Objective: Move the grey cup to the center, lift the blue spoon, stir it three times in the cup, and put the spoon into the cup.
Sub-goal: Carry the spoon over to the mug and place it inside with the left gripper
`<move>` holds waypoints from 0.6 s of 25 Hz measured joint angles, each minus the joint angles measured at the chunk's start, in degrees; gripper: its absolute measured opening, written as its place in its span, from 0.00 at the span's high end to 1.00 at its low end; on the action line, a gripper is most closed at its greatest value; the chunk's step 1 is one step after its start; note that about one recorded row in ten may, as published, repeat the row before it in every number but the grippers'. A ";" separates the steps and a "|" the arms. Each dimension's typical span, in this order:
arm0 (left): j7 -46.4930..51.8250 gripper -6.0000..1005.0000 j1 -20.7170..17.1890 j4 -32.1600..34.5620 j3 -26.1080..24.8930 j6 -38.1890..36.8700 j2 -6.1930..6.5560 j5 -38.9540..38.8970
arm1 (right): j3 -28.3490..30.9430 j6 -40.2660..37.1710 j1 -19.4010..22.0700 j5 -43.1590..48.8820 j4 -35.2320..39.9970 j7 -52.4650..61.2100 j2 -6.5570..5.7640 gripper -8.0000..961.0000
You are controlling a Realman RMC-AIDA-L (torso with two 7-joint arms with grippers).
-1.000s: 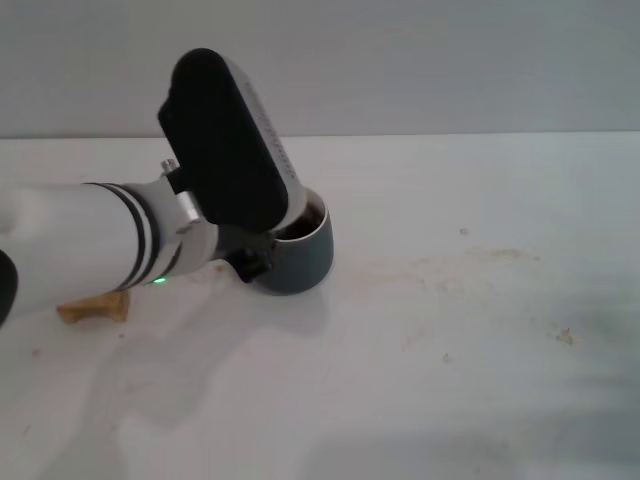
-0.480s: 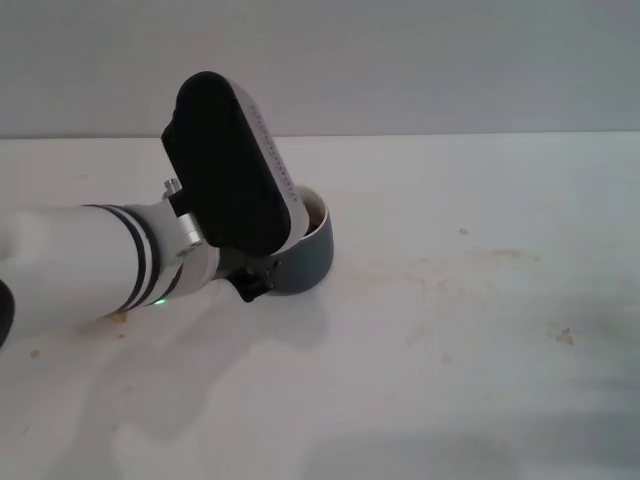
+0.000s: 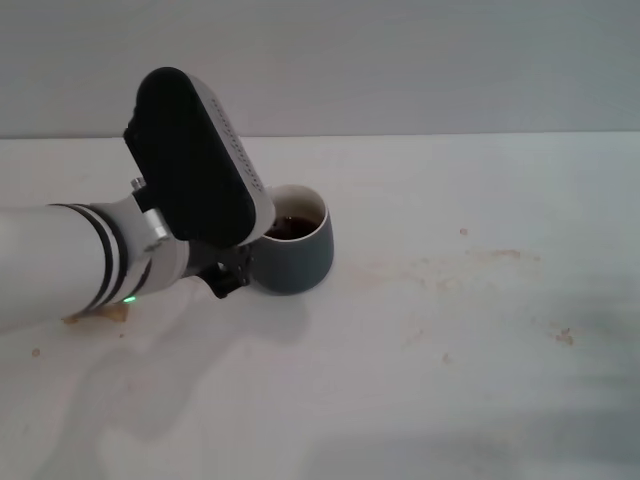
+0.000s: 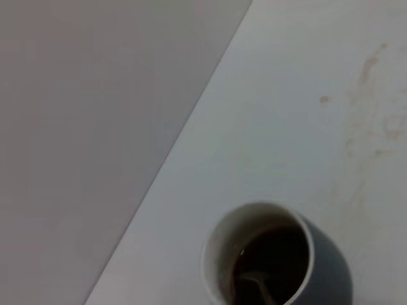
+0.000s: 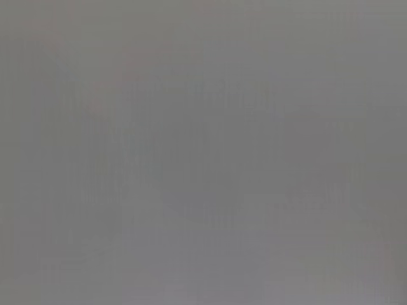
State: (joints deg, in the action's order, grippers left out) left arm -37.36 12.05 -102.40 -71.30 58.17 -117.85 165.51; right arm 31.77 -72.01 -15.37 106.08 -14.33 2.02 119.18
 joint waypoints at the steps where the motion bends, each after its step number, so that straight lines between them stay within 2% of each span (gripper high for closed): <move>1: -0.09 0.82 0.13 0.17 -0.24 -0.07 0.00 0.00 | -0.02 0.01 -0.02 0.00 0.00 0.00 0.00 0.99; 15: -0.84 0.82 3.58 2.02 -0.48 -0.63 -0.29 -0.01 | -0.05 0.18 -0.28 -0.02 -0.12 0.00 0.00 0.99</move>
State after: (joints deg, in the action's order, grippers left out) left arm -38.20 15.63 -100.38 -71.78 57.54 -118.14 165.50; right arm 31.73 -71.83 -15.65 106.07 -14.45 2.02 119.18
